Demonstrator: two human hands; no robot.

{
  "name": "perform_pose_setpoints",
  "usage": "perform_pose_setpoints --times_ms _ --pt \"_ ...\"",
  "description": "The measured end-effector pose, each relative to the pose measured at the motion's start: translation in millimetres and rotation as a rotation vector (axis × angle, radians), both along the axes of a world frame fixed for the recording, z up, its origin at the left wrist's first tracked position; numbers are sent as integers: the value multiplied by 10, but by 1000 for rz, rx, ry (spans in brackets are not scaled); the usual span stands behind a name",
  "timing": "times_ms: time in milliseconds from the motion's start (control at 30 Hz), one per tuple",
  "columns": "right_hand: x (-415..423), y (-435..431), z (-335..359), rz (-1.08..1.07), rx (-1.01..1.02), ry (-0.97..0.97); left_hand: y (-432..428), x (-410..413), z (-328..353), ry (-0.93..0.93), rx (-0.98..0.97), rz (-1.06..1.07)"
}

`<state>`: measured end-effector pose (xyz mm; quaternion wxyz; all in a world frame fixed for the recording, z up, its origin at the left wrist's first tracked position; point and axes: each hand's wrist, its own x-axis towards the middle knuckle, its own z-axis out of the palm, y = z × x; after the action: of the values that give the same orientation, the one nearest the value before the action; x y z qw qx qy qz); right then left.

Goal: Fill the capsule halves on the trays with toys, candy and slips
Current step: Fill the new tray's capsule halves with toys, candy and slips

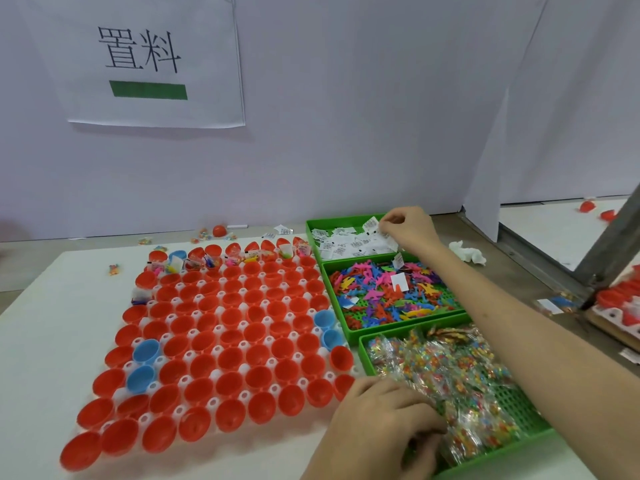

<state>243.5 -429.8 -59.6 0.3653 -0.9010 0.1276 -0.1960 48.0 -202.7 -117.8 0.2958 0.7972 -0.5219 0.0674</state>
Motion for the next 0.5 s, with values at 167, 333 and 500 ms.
perform_pose_setpoints --times_ms 167,333,500 --pt "-66 -64 50 -75 102 -77 7 -10 4 0 -8 10" --pt "-56 -55 49 -68 152 -33 15 -17 20 14 -23 -5" --pt "-7 24 20 -78 149 -87 8 2 2 11 -33 -4"
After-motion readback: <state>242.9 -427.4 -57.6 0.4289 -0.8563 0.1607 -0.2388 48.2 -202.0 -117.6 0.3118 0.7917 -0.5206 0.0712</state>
